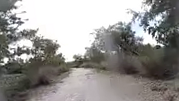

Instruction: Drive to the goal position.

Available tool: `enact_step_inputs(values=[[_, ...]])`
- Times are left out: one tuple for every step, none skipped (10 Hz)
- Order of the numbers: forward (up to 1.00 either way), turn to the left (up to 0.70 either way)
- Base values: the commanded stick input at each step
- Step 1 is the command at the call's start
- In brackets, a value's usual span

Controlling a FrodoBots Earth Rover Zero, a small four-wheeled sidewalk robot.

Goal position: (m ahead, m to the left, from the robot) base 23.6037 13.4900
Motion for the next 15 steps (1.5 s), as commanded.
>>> enact_step_inputs(values=[[0.45,0.00],[0.45,0.00],[0.45,0.00],[0.45,0.00],[0.45,0.00],[0.45,0.00],[0.45,0.00],[0.45,0.00],[0.45,0.00],[0.45,0.00],[0.45,0.00],[0.45,0.00],[0.45,0.00],[0.45,0.00],[0.45,0.00]])
